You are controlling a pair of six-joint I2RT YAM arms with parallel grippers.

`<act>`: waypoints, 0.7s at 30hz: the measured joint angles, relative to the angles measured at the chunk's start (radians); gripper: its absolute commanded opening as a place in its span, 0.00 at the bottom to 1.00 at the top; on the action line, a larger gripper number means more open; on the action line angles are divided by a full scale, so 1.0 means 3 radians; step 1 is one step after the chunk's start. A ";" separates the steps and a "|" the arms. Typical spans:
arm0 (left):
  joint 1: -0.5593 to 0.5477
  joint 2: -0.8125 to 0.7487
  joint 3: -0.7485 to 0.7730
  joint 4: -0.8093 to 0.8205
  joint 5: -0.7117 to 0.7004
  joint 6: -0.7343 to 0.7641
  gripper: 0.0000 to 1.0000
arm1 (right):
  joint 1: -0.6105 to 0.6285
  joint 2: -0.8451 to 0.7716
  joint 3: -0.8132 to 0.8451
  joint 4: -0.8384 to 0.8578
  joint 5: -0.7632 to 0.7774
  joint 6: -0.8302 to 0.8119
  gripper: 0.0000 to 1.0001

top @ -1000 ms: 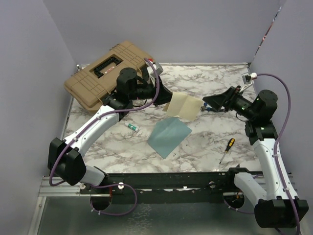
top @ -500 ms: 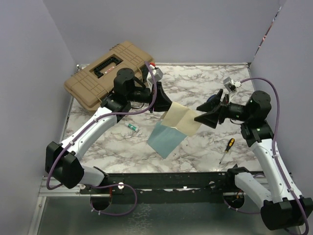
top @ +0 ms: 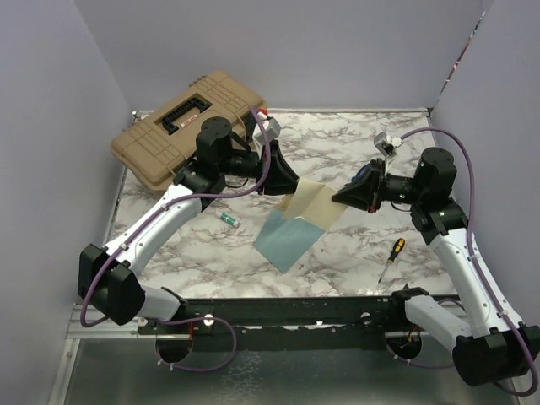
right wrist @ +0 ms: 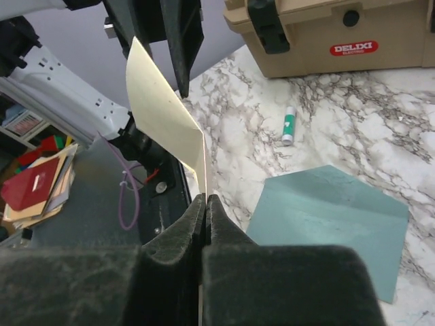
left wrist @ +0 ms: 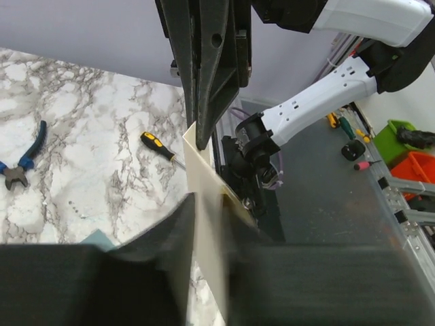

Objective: Place the letter into the envelope and seal it

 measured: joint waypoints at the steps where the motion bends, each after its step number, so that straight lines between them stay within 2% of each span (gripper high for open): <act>1: 0.0000 -0.0001 0.0000 -0.0015 -0.0009 0.0025 0.57 | 0.0000 0.0000 0.0005 -0.0017 0.0015 -0.0006 0.01; 4: 0.0034 -0.0029 0.0018 -0.0308 -0.0090 0.0200 0.75 | 0.0014 -0.0001 0.0048 -0.0031 0.0207 0.0008 0.01; 6: 0.0085 -0.0080 0.0020 -0.0615 -0.0256 0.0374 0.81 | 0.0015 -0.0008 0.0079 -0.0025 0.0392 0.0032 0.01; 10: 0.0261 -0.0268 0.0019 -0.1144 -0.1085 0.0617 0.83 | 0.0015 -0.0019 0.0111 0.0025 0.0896 0.0134 0.01; 13: 0.0369 -0.0381 0.0019 -0.1291 -0.1665 0.0628 0.85 | 0.0015 0.0000 0.0111 0.0114 0.1034 0.0203 0.01; 16: 0.0429 -0.0417 0.0025 -0.1325 -0.1947 0.0607 0.87 | 0.0015 0.0069 0.0111 0.0271 0.0867 0.0225 0.01; 21: 0.0425 -0.0423 0.0083 -0.1223 -0.2351 0.0425 0.86 | 0.0015 0.0120 0.0111 0.0470 0.0280 0.0154 0.01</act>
